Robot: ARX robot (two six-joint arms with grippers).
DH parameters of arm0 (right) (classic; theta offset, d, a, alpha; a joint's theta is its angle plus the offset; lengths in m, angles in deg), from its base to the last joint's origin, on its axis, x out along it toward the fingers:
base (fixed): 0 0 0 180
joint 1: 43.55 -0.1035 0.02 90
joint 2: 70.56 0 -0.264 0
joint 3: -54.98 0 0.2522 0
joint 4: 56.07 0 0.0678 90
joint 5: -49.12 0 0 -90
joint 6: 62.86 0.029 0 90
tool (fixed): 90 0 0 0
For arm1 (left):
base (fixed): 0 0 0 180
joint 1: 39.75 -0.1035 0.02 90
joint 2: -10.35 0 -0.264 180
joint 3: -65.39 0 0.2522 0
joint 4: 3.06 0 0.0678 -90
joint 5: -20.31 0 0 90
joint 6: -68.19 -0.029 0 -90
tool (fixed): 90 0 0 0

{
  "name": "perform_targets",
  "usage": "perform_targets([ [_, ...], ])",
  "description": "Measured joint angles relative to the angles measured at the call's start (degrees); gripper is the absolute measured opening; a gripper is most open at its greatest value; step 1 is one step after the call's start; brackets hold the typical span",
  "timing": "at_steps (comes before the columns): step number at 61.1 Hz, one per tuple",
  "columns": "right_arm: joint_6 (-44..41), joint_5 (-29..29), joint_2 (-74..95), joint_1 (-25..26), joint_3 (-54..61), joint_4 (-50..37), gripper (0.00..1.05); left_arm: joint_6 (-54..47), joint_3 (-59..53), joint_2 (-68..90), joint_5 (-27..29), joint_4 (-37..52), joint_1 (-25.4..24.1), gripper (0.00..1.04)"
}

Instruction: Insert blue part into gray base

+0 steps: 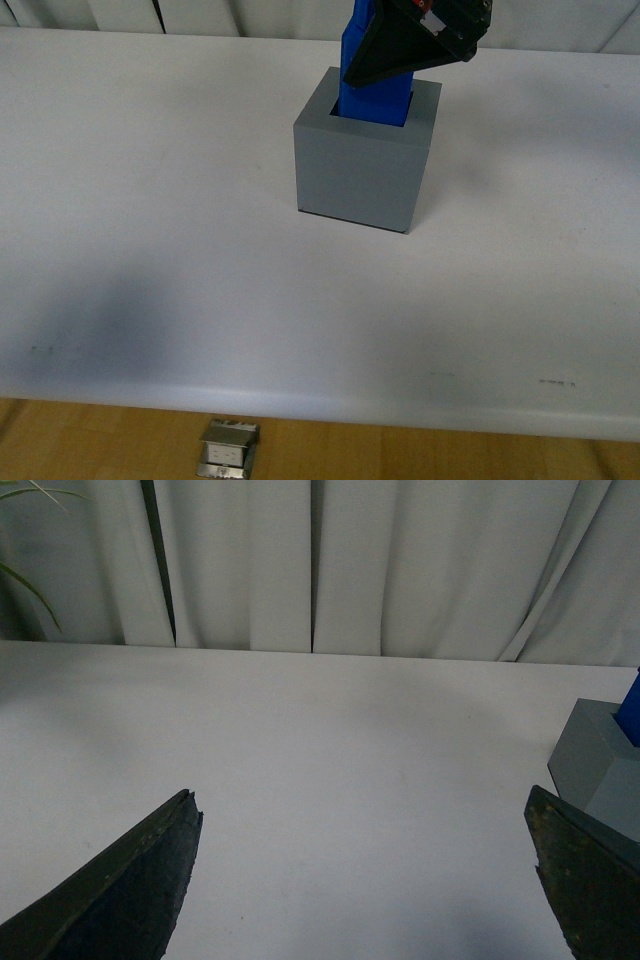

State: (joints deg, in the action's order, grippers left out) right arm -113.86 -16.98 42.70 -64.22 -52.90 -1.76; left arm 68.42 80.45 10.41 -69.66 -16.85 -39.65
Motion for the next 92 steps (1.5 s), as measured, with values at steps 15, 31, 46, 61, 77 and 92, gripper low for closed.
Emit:
perform_targets([
  [15,3.32,1.66,-1.38,0.07,1.2,-3.17,0.95,0.0,0.0,0.0,0.0,0.0,0.0,0.98],
  [31,8.31,3.45,-8.98,1.68,6.49,-9.38,0.96,0.0,0.0,0.0,0.0,0.0,0.0,0.98],
  [46,18.97,-1.84,-19.89,4.98,19.19,-24.65,0.96,0.0,0.0,0.0,0.0,0.0,0.0,0.98],
  [61,31.32,-12.5,-32.76,9.94,38.36,-39.89,0.96,0.0,0.0,0.0,0.0,0.0,0.0,0.98],
  [77,42.51,-17.49,-48.94,21.86,59.84,-48.87,0.96,0.0,0.0,0.0,0.0,0.0,0.0,0.98],
  [92,48.24,-19.8,-65.35,27.87,71.89,-47.8,0.96,0.0,0.0,0.0,0.0,0.0,0.0,0.98],
])
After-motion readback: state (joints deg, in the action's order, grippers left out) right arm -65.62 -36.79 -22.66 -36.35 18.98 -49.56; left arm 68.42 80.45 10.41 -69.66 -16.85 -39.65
